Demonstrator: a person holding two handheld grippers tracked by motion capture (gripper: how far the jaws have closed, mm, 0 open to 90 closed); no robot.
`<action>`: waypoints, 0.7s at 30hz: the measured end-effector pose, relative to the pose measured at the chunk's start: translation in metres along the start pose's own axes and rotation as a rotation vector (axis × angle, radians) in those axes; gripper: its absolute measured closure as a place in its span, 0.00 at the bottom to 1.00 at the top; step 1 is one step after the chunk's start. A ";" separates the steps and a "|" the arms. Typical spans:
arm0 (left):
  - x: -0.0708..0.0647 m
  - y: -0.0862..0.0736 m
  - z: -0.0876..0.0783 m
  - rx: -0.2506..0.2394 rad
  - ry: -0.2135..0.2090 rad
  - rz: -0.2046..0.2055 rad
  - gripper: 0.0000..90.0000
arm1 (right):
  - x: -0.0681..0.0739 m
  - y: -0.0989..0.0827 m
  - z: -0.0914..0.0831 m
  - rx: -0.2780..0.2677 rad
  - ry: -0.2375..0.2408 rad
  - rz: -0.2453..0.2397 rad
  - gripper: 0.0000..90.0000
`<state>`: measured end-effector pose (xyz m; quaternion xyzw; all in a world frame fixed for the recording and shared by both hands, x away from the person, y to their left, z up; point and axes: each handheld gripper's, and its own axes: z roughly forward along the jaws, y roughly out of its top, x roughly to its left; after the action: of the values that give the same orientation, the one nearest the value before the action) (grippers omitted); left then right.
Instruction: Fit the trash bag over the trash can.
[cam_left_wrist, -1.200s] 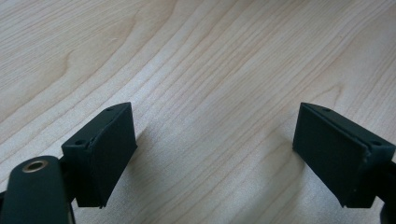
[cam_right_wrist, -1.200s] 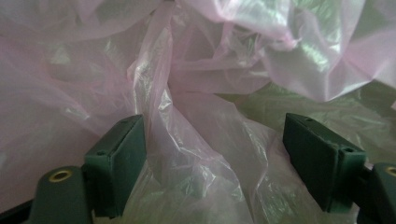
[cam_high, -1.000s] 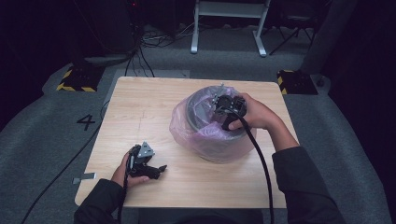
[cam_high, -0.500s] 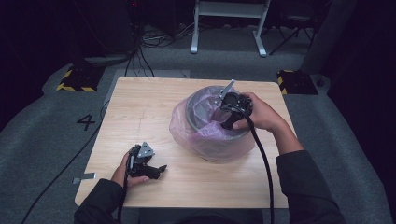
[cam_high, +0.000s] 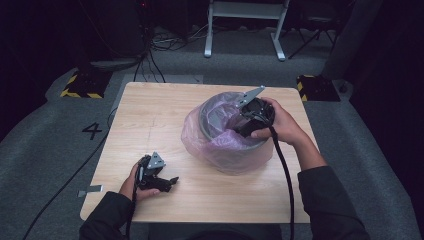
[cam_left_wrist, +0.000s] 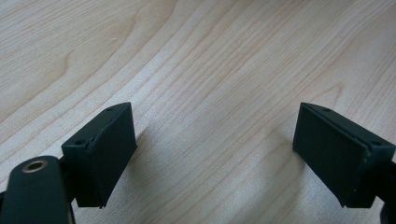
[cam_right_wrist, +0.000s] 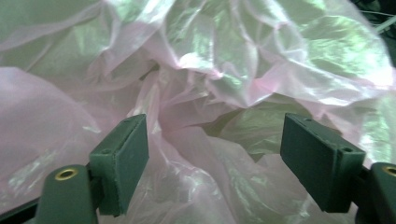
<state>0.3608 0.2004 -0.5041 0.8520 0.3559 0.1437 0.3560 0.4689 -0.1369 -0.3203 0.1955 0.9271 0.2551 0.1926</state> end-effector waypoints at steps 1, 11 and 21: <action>0.000 0.000 0.000 0.000 0.000 0.000 0.15 | -0.001 -0.001 -0.001 -0.010 -0.006 0.005 0.26; 0.000 0.000 0.000 0.000 0.000 0.000 0.15 | -0.002 -0.014 -0.016 -0.216 -0.045 0.108 0.25; 0.000 0.000 0.000 0.000 0.000 0.000 0.15 | 0.002 -0.025 -0.031 -0.342 0.000 0.152 0.21</action>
<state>0.3608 0.2004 -0.5041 0.8521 0.3558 0.1437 0.3560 0.4466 -0.1679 -0.3103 0.2296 0.8528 0.4227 0.2033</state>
